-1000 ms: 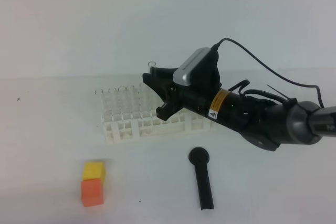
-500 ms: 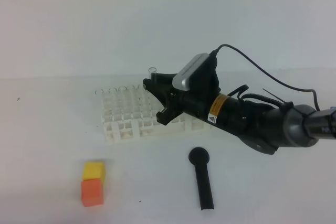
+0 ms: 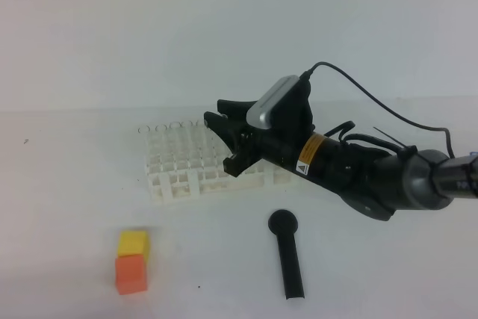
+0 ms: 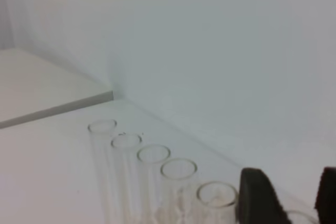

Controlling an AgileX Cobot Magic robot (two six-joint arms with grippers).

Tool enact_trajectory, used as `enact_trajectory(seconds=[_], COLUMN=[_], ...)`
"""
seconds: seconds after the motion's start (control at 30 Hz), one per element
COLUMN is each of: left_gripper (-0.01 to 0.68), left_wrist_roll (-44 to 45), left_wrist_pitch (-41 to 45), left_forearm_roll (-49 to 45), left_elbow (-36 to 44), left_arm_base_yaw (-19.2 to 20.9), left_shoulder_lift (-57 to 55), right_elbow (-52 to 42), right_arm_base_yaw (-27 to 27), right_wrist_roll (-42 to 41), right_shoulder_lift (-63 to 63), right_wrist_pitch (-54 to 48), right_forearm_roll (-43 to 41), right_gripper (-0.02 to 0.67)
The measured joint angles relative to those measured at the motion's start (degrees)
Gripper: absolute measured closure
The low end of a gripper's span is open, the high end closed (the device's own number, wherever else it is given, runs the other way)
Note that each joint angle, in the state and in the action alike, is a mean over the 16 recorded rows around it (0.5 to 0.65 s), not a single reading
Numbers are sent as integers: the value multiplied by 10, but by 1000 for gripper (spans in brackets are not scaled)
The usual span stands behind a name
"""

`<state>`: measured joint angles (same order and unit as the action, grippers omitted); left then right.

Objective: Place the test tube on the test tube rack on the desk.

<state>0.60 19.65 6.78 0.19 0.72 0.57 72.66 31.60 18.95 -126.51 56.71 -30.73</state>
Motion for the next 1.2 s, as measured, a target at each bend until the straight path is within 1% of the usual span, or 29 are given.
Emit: enact_trajectory(seconds=[0.2, 0.33, 0.57, 0.7, 0.83, 0.9, 1.03, 1.2], left_gripper=[674, 674, 674, 674, 674, 674, 674, 674], left_wrist_roll=[0, 0, 0, 0, 0, 0, 0, 0], left_wrist_pitch=[0, 0, 0, 0, 0, 0, 0, 0], left_forearm_roll=[0, 0, 0, 0, 0, 0, 0, 0], left_elbow=[0, 0, 0, 0, 0, 0, 0, 0], left_arm_base_yaw=[0, 0, 0, 0, 0, 0, 0, 0], left_shoulder_lift=[0, 0, 0, 0, 0, 0, 0, -1], right_elbow=[0, 0, -2, -12, -34, -48, -78, -109], right_arm_base_yaw=[0, -1, -8, -12, -16, -17, -18, -18], right_wrist_roll=[-30, -68, -140, -162, -160, -153, -134, -98], right_shoulder_lift=[14, 45, 148, 225, 300, 333, 392, 444], right_wrist_pitch=[-18, -59, -200, -291, -361, -386, -414, -420], right_forearm_roll=[3, 4, -5, -17, -31, -38, -48, -50], right_gripper=[388, 399, 496, 561, 620, 636, 646, 649])
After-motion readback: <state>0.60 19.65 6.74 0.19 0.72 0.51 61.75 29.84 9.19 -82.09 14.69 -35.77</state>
